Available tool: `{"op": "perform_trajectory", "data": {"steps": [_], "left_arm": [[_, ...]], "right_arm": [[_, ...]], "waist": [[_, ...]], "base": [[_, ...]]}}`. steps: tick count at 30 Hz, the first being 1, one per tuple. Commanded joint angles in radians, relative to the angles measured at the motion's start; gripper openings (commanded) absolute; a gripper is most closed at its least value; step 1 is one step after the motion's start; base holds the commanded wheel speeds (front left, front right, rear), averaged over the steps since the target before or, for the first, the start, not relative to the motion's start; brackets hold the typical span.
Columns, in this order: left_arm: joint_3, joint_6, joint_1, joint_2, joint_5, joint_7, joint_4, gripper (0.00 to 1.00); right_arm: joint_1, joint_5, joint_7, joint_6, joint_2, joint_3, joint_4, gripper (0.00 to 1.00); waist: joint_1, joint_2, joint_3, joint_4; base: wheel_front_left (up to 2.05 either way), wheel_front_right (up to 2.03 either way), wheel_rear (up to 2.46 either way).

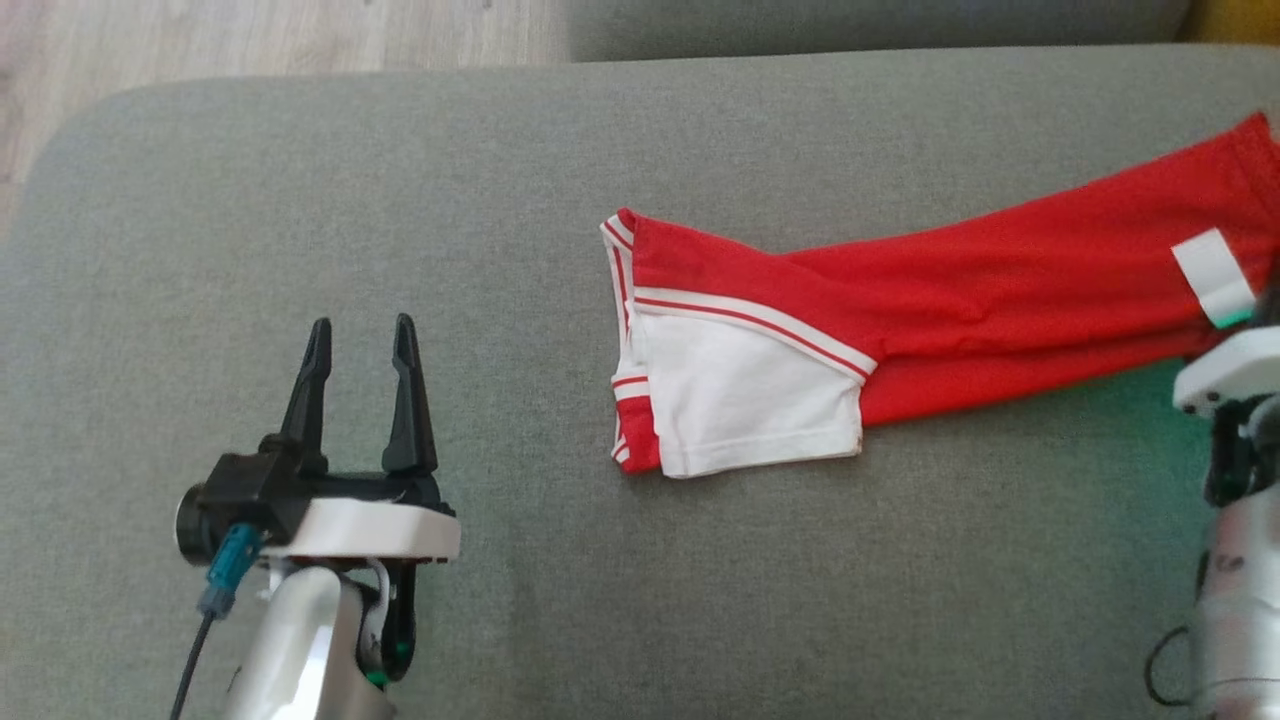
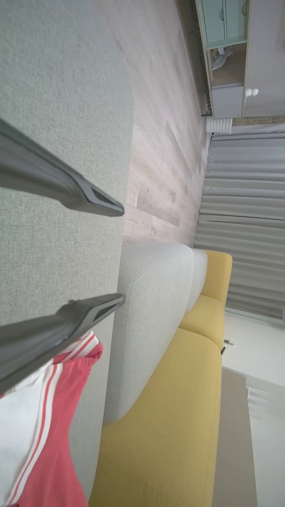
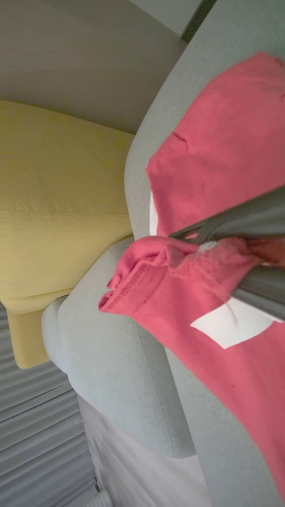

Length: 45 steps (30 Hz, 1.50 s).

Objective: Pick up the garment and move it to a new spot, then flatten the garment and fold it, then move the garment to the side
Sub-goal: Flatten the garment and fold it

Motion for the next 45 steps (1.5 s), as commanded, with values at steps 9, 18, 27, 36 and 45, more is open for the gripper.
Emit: {"op": "perform_trajectory", "data": {"steps": [9, 18, 27, 36, 45], "left_arm": [[0.025, 0.012, 0.007, 0.005, -0.011, -0.009, -0.021, 1.00], [0.009, 0.008, 0.007, 0.005, -0.005, -0.009, -0.012, 1.00], [-0.008, 0.008, 0.008, 0.005, -0.014, -0.009, -0.004, 1.00], [-0.021, 0.012, 0.002, 0.005, -0.021, -0.009, -0.002, 1.00], [-0.017, 0.014, 0.003, 0.005, -0.021, -0.009, 0.001, 1.00]], "right_arm": [[0.026, 0.151, 0.056, -0.001, 0.047, 0.327, -0.175, 0.00], [0.059, 0.439, 0.049, -0.001, 0.048, 0.771, -0.180, 0.00], [0.049, 0.533, 0.012, -0.001, 0.049, 0.962, -0.081, 0.00], [0.006, 0.580, -0.015, -0.001, 0.049, 1.057, 0.027, 0.00], [-0.007, 0.653, -0.061, -0.001, 0.049, 1.197, 0.027, 1.00]], "waist": [[0.0000, 0.0000, -0.052, 0.024], [0.0000, 0.0000, -0.076, 0.082], [0.0000, 0.0000, -0.072, 0.149], [0.0000, 0.0000, -0.056, 0.180], [0.0000, 0.0000, -0.056, 0.166]], "base": [[0.00, 0.00, 0.00], [0.00, 0.00, 0.00], [0.00, 0.00, 0.00], [0.00, 0.00, 0.00], [0.00, 0.00, 0.00]]}}
